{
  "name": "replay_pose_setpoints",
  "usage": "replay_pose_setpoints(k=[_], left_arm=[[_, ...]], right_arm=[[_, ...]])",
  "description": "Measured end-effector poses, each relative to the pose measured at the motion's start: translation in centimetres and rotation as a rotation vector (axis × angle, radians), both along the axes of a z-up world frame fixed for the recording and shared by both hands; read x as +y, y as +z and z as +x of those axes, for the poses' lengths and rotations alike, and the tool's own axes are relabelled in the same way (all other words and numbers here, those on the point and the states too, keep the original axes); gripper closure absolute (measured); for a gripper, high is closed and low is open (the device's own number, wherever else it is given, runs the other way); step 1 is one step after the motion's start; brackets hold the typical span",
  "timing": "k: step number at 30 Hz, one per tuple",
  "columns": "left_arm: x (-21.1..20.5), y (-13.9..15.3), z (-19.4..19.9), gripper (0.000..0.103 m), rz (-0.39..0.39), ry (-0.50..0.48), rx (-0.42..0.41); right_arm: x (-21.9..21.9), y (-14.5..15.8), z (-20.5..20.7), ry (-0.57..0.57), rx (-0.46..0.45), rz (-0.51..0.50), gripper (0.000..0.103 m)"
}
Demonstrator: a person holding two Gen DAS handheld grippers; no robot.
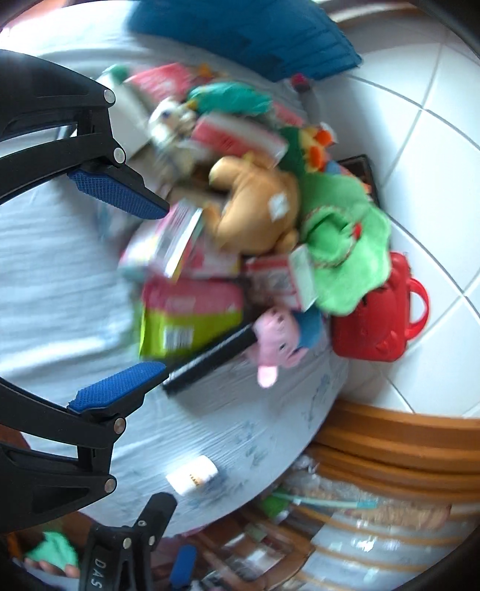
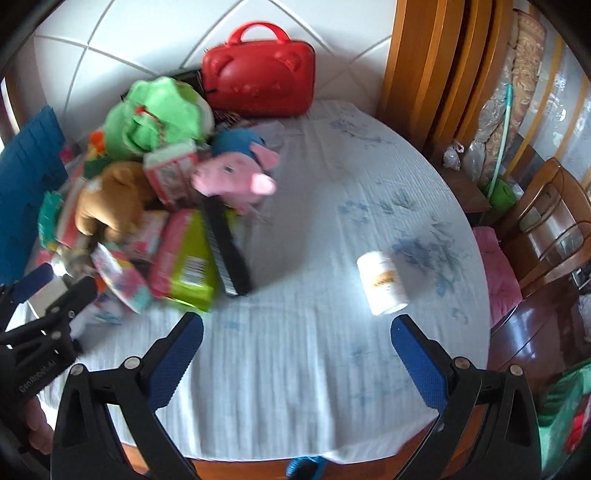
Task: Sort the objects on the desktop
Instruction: 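Grasp the black rolled item with the left tool while the right tool grasps the white pill bottle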
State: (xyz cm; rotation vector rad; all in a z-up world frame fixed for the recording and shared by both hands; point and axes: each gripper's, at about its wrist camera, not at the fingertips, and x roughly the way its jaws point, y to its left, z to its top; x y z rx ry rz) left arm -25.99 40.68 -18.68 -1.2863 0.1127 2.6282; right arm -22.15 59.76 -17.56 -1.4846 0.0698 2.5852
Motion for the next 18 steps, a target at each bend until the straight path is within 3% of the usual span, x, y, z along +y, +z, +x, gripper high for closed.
replay_pose_setpoints(k=[8,18], left_arm=[[8.2,-4.8,0.2,0.023,-0.014,0.079,-0.131],[12.8,-8.8,-5.0,0.023,-0.042,0.134,-0.168]], right_arm=[[10.2,-4.7,-2.1,0.018,-0.091,-0.042,0.0],[13.0,-10.6,-7.0,0.049,-0.147,-0.068,0.0]])
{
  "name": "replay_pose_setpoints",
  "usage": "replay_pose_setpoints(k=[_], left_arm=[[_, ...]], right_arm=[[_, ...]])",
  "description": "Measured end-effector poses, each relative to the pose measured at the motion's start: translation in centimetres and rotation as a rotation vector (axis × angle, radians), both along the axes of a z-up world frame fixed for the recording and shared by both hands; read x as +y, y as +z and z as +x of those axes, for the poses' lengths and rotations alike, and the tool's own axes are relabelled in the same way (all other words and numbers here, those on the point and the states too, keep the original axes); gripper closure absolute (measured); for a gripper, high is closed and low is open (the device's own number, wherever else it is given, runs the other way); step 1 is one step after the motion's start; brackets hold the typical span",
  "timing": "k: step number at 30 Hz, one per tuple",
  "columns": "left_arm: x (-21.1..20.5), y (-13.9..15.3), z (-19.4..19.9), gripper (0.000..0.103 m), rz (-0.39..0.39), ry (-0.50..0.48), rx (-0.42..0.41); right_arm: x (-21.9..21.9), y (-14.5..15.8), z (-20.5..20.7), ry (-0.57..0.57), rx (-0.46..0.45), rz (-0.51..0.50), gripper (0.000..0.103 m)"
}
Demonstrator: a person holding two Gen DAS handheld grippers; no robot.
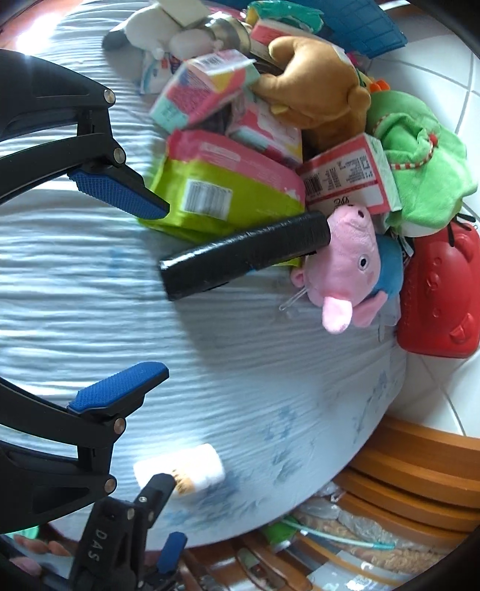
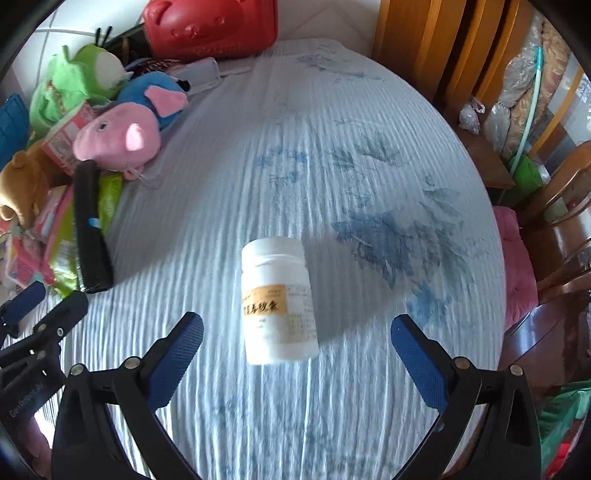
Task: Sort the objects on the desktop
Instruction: 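Grasp the black rolled item with the left tool while the right tool grasps the white pill bottle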
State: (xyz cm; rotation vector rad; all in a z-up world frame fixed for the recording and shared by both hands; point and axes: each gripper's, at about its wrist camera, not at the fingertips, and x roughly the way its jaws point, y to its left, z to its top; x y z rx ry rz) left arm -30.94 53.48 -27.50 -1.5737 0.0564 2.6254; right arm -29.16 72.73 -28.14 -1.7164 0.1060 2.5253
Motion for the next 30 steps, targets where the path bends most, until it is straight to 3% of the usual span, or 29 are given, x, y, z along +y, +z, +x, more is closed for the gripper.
replay_pose_setpoints(k=[2,6,7,12,23,25,27,30], left_arm=[[0.2,-0.5,-1.2,0.023,-0.012,0.023,-0.013],[0.7,-1.3,-3.7,0.023,-0.03,0.084,-0.026],[0.8,-1.7,-4.3,0.023,-0.031,0.096,-0.037],[1.3,-3.8,-6.5,0.027,-0.041,0.134,-0.08],[1.9,-4.8,-7.6,0.026,-0.096,0.166,-0.066],[1.9,-4.7,-7.5,0.037,-0.117,0.187,-0.053],[1.6,-4.4,-7.3,0.065,-0.118,0.202,-0.054],[1.2,-4.1,-6.6,0.065,-0.057,0.202,-0.08]], right_arm=[[0.1,-1.1,-0.8,0.022,-0.039,-0.008,0.002],[0.0,-3.3,-2.6,0.08,-0.123,0.0,0.049],[-0.2,-3.6,-2.9,0.095,-0.127,0.008,0.056],[-0.9,-5.0,-4.8,0.159,-0.107,-0.028,0.057],[-3.0,-8.8,-9.2,0.271,-0.077,-0.033,0.057],[-3.0,-9.3,-9.3,0.28,-0.079,-0.029,0.057],[-2.9,-9.8,-9.4,0.289,-0.085,-0.024,0.057],[-2.8,-10.7,-9.3,0.299,-0.089,-0.02,0.057]])
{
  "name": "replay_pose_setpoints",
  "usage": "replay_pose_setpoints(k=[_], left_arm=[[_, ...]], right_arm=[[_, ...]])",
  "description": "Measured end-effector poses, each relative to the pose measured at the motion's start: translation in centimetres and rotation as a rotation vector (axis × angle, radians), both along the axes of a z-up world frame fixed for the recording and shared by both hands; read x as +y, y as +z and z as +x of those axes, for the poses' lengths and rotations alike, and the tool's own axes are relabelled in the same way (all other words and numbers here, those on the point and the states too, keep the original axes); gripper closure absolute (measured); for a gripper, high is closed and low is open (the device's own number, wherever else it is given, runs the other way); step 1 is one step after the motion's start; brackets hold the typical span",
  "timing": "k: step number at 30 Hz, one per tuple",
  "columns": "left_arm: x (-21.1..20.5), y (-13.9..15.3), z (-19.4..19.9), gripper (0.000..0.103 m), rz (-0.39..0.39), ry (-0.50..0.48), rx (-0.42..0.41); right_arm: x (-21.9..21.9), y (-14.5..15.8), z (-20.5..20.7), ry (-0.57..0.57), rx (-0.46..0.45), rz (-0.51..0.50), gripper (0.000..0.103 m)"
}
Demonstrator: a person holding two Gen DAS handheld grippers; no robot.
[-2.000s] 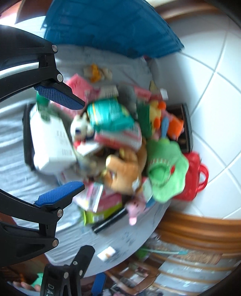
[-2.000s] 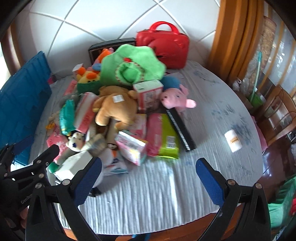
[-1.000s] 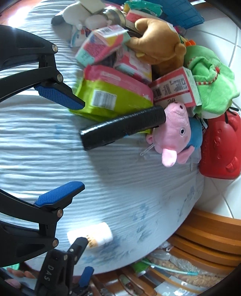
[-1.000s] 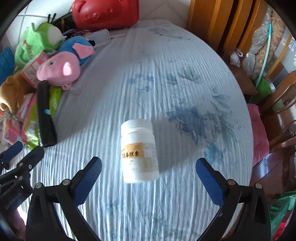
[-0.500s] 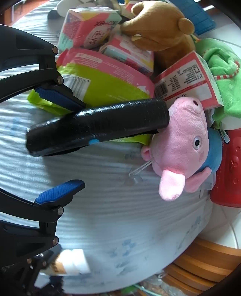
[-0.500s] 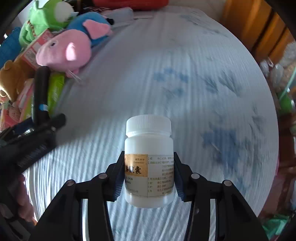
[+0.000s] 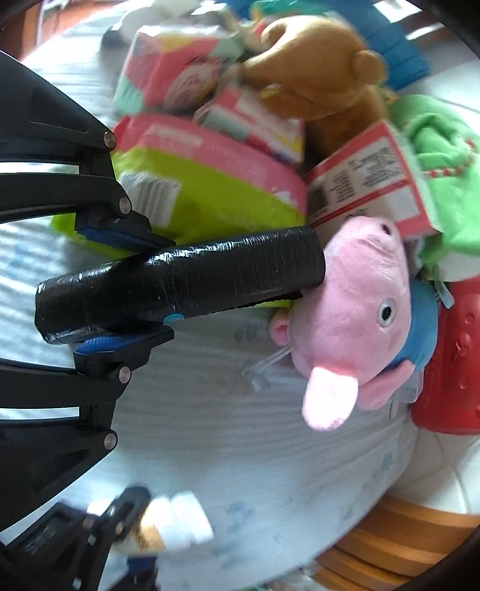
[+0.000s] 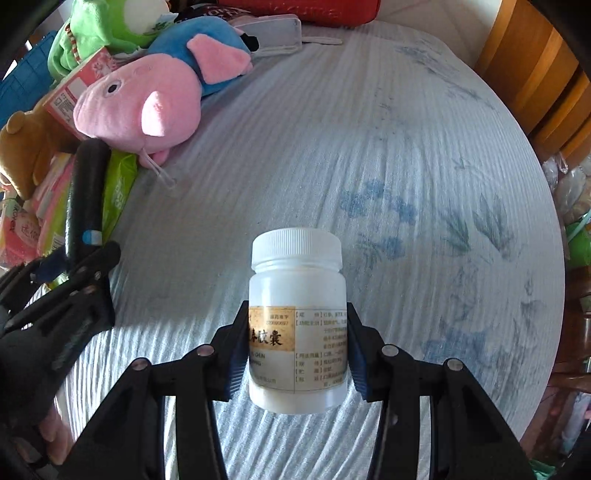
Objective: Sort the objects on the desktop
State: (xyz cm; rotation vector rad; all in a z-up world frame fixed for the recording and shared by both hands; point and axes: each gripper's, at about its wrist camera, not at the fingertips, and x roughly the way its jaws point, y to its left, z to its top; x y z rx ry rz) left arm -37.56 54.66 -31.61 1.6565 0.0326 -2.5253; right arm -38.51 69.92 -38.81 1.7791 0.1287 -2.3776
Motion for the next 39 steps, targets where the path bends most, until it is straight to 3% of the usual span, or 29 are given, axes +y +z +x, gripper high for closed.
replay_pose_setpoints(k=[8,16,19,26,31,35,39], left_arm=[[1.7,-0.6,1.2,0.067,0.023,-0.017,-0.029],[3.0,-0.7,1.8,0.068,-0.019,-0.003,0.007],[2.3,-1.9,4.7,0.069,-0.006,-0.069,-0.005],[3.2,-0.1,5.8,0.069,-0.004,-0.083,0.042],[2.9,3.1,6.6,0.069,-0.02,-0.055,0.128],[0.6,6.5,7.5,0.069,-0.035,-0.009,0.186],[-2.9,10.3,8.8,0.069,-0.051,0.057,0.233]], right_arm=[[-0.3,-1.6,0.6,0.058,0.0,-0.011,0.057],[-0.1,-3.6,1.0,0.082,0.012,0.001,0.057],[0.4,-3.6,1.3,0.086,0.01,-0.004,0.057],[1.2,-2.5,2.2,0.091,0.052,-0.011,0.057],[1.7,1.7,2.2,0.106,0.11,-0.022,0.057],[-1.7,9.1,1.2,0.144,0.183,-0.037,0.057],[-5.1,13.8,2.0,0.208,0.258,-0.065,0.057]])
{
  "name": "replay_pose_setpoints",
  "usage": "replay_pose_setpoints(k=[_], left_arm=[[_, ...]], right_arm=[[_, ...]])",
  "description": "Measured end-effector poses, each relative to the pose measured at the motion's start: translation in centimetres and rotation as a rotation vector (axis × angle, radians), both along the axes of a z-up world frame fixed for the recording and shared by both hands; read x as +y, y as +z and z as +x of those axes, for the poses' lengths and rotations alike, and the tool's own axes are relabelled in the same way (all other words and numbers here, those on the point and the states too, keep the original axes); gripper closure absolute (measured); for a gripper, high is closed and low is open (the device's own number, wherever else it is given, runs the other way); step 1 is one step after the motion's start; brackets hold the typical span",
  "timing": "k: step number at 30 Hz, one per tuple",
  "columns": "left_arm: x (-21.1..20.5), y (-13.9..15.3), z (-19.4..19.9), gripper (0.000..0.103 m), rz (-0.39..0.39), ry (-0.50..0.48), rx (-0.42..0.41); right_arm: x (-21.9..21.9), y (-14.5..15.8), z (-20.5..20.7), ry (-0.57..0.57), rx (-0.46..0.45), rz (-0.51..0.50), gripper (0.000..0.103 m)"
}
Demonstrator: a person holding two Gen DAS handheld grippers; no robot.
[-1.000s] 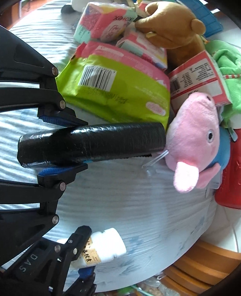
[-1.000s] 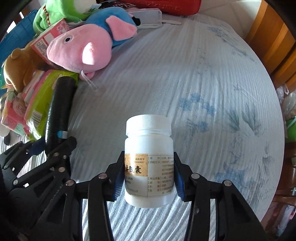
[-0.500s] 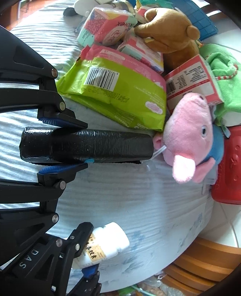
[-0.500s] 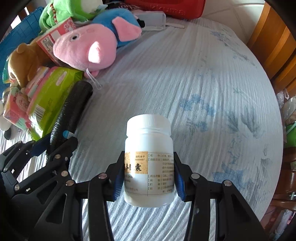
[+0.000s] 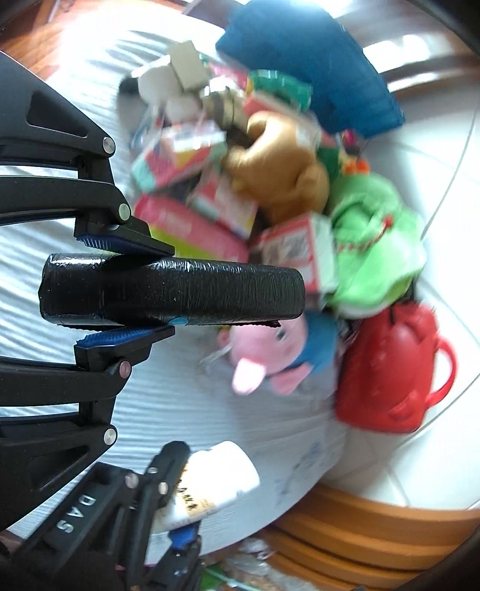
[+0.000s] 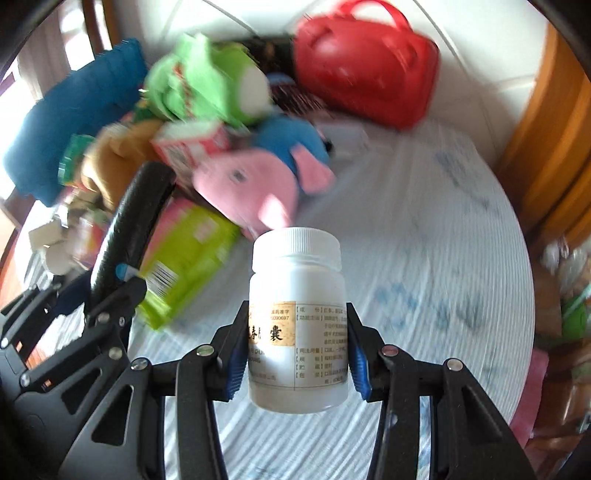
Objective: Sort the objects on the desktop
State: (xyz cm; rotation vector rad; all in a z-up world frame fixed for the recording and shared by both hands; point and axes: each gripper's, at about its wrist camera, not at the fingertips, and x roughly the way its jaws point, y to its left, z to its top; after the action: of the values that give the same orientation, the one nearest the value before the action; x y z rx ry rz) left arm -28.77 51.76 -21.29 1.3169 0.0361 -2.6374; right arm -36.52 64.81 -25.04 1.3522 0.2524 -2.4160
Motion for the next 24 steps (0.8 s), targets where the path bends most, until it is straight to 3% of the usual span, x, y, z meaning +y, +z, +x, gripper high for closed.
replay_pose_setpoints(k=[13,17,24], left_arm=[[-13.2,7.5,7.0,0.069,-0.041,0.227,0.123],[-18.0,8.2,8.1,0.069,-0.036,0.223,0.123],[-25.7,6.8,7.9,0.069,-0.02,0.117,0.065]], right_arm=[[-15.6,10.3,4.7,0.247,0.159,-0.069,0.057],[-20.9,11.5,6.2,0.254,0.179,-0.066,0.057],[-28.4,10.5,7.9,0.158,0.132,-0.03,0.058]])
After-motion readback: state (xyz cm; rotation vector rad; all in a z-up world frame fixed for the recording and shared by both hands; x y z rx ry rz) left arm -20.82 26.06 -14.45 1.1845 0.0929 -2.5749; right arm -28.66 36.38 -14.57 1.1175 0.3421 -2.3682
